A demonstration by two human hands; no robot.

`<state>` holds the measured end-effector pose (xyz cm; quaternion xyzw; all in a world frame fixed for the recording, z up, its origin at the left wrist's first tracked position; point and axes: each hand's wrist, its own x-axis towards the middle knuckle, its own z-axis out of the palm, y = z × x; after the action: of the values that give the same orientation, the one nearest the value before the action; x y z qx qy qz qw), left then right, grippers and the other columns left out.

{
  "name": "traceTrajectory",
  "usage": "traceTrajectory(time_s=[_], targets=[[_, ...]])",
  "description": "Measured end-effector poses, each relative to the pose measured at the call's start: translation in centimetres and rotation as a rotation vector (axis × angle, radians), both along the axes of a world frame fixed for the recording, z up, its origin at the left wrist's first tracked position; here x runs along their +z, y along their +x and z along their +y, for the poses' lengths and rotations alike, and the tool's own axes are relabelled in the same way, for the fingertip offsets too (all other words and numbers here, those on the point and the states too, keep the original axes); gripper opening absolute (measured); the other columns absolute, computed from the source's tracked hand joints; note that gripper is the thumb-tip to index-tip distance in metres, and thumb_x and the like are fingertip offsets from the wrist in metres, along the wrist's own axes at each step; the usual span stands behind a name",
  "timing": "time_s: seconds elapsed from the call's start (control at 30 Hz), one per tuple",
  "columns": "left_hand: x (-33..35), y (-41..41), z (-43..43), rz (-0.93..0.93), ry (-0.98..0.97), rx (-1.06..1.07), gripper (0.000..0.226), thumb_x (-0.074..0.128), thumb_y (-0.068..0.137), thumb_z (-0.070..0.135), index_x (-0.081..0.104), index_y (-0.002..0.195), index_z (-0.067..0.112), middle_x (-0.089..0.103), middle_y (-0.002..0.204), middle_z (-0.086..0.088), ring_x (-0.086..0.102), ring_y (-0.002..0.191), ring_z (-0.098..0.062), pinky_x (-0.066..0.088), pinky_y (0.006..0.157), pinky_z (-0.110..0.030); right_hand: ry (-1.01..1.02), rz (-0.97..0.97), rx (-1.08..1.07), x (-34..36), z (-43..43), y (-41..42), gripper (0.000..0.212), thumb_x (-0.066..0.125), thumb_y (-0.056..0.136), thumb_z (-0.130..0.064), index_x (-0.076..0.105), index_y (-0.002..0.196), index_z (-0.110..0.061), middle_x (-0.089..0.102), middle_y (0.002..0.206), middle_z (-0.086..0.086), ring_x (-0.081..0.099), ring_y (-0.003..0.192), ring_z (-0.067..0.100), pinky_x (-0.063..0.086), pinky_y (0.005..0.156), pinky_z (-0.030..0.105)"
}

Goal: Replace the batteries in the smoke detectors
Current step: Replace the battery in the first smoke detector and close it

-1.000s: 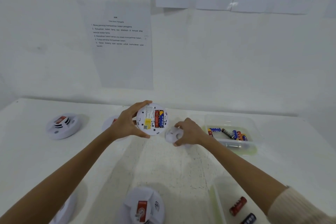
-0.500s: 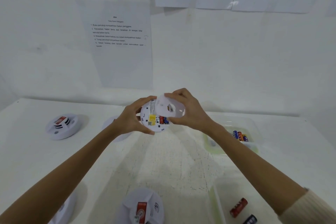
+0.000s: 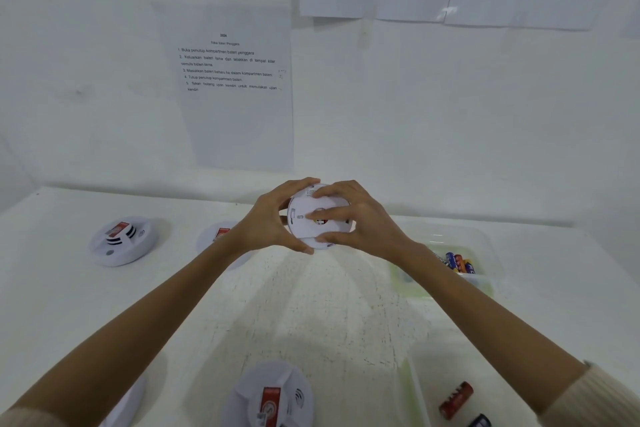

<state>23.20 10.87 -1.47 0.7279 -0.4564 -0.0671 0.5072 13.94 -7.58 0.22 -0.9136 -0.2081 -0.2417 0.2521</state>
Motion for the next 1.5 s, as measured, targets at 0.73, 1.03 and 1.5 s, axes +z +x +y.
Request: traceTrajectory(time_s=[0.73,1.03,1.5], targets=[[0.7,-0.8,-0.8,-0.021,-0.004,-0.011,0.098,0.090,0.042,0.023,0.044,0.128,0.031,0.050,0.130,0.011,0.050,0.114,0.003,0.049,0.077,-0.012,0.137,0.192,-0.071,0.5,-2.3,-0.1,0.063,0.080,0.057,-0.047,0.055,0.114,-0.049,0.030,0.121,-0.010,0.030,0.116,0.011,0.039,0.097,0.036],[1.0,-0.9,-0.7,0.035,-0.019,-0.011,0.098,0.090,0.041,0.026,0.045,0.127,0.037,0.049,0.130,0.015,0.049,0.114,0.002,0.053,0.072,-0.016,0.221,0.114,-0.099,-0.5,-2.4,-0.5,0.065,0.083,0.061,-0.041,0.053,0.119,-0.044,0.036,0.109,-0.012,0.038,0.106,0.005,0.045,0.086,0.024],[0.0,-0.9,-1.5,0.009,0.002,-0.026,0.095,0.088,0.040,0.033,0.045,0.125,0.039,0.050,0.130,0.012,0.050,0.115,-0.001,0.051,0.077,-0.014,0.257,0.300,0.010,1.0,-3.3,-0.5,0.066,0.087,0.059,-0.021,0.058,0.117,-0.033,0.042,0.112,-0.001,0.050,0.095,-0.002,0.054,0.075,0.023]])
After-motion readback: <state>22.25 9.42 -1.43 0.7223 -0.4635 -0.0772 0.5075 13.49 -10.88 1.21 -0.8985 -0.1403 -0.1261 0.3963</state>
